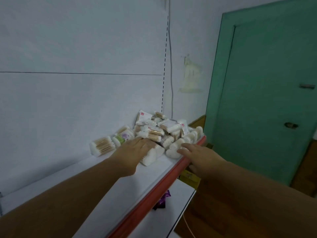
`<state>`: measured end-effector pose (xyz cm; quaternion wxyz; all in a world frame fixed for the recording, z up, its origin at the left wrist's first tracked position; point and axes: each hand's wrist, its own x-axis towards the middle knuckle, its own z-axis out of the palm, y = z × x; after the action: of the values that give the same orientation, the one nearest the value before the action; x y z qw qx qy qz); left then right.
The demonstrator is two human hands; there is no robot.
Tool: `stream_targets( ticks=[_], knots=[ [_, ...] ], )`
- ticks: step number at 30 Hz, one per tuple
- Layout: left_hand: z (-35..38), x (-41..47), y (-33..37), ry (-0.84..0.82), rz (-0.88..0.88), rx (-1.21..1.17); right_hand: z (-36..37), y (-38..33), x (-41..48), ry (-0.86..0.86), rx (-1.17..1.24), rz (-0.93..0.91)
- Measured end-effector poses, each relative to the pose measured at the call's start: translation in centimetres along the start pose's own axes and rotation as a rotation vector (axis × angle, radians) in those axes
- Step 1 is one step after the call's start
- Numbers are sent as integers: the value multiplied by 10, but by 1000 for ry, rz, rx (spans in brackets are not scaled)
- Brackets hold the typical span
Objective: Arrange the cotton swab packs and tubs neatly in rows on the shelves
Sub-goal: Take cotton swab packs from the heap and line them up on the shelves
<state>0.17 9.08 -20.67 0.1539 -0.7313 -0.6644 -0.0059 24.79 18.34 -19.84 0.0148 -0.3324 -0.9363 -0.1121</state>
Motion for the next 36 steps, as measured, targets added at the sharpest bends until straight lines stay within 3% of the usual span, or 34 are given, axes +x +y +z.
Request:
stream_targets(
  ticks=[4,8,13,17,21,25,29,32,36],
  knots=[
    [24,21,-6,175,113,113,6,19,30,102,112,-80],
    [29,28,-1,273,179,173,11,45,61,59,111,-252],
    [31,8,-12,188,101,129,22,69,93,183,-13,-465],
    [11,-24,9,298,-210,-292,28,81,108,209,95,-588],
    [-17,-59,34,548,-730,-1010,21,77,104,197,292,-599],
    [-43,-99,46,715,-1026,-1601,3,52,85,234,570,-596],
    [-66,-144,60,924,-1072,-1996,-19,2,72,130,1017,-563],
    [-76,-187,71,1039,-998,-2173,-33,-50,55,-155,1495,-570],
    [-85,-251,92,1128,-992,-2284,-50,-138,16,-456,1730,-537]
  ],
)
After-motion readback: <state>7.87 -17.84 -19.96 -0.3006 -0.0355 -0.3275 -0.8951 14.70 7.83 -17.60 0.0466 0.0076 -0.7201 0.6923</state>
